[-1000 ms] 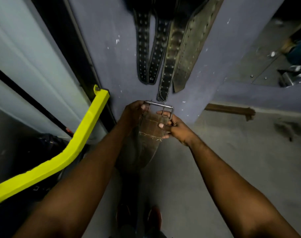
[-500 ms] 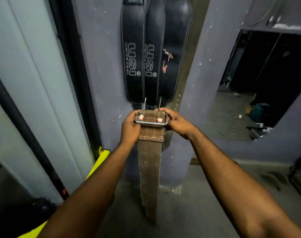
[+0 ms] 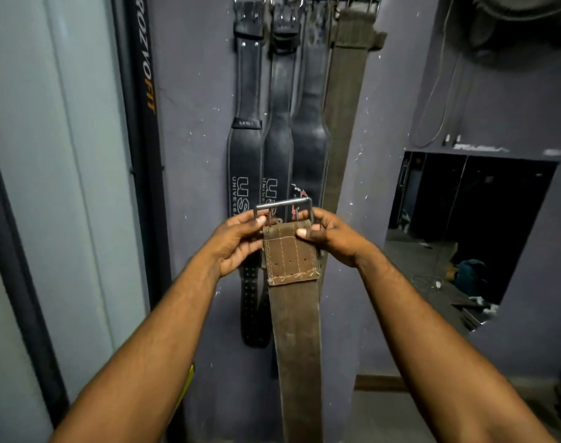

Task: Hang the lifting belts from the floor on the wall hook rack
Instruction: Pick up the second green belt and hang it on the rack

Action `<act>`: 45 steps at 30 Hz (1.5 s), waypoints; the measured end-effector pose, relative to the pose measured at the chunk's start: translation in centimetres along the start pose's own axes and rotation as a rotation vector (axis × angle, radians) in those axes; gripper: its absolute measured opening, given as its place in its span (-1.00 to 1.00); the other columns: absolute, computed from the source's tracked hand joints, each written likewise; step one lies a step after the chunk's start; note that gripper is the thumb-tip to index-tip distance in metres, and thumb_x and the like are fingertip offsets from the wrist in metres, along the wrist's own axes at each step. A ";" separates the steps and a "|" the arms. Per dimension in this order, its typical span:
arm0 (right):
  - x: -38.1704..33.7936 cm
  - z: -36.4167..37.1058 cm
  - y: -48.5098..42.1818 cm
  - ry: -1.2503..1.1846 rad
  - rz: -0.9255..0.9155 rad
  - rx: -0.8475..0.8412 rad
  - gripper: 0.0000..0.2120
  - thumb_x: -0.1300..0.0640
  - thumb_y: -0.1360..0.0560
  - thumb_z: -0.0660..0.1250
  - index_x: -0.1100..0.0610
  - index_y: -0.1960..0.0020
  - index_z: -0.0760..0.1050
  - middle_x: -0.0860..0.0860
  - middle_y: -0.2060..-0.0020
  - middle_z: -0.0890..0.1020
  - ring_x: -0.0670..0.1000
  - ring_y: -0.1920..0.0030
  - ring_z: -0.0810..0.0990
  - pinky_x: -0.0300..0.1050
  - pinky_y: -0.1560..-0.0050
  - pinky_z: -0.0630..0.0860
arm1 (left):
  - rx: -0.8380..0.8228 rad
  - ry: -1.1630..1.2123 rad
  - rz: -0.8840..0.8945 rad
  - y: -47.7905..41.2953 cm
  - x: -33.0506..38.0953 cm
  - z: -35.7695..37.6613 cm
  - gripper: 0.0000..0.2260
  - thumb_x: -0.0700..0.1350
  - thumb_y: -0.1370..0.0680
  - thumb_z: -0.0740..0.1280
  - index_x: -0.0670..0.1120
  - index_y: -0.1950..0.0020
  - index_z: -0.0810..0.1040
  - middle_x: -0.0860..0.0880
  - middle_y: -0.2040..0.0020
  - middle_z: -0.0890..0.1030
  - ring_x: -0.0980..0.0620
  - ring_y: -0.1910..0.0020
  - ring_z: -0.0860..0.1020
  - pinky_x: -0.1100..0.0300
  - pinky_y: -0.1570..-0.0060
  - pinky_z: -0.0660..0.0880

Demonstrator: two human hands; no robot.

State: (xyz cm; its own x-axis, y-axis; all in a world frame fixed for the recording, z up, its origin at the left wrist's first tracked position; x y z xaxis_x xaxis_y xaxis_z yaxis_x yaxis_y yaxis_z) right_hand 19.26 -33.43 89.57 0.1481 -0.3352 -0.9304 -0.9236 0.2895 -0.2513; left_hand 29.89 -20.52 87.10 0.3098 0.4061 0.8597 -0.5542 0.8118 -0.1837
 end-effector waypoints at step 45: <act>-2.3 2.1 3.8 -0.011 -0.134 0.243 -0.79 0.10 -0.55 0.42 -0.04 -0.16 0.52 -0.04 -0.12 0.68 -0.01 -0.15 0.67 -0.05 -0.22 0.60 | 0.165 -0.128 0.620 -0.3 17.8 11.4 -0.39 -0.54 -0.47 0.17 -0.02 -0.38 0.50 -0.05 -0.37 0.51 0.18 0.13 0.63 0.16 0.10 0.55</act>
State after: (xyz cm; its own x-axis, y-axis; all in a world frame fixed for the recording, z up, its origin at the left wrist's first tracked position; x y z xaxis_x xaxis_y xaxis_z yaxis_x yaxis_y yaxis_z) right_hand 16.19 -29.72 90.17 0.2684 -0.3762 -0.8868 -0.7837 0.4500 -0.4281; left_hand 26.80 -18.26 107.90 -0.1944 0.7171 0.6694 -0.7152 0.3634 -0.5970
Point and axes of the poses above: each hand's wrist, its own y-axis away from the middle knuckle, its own z-axis out of the palm, x = y × z, the point moved 10 cm from there along -y, towards the middle knuckle
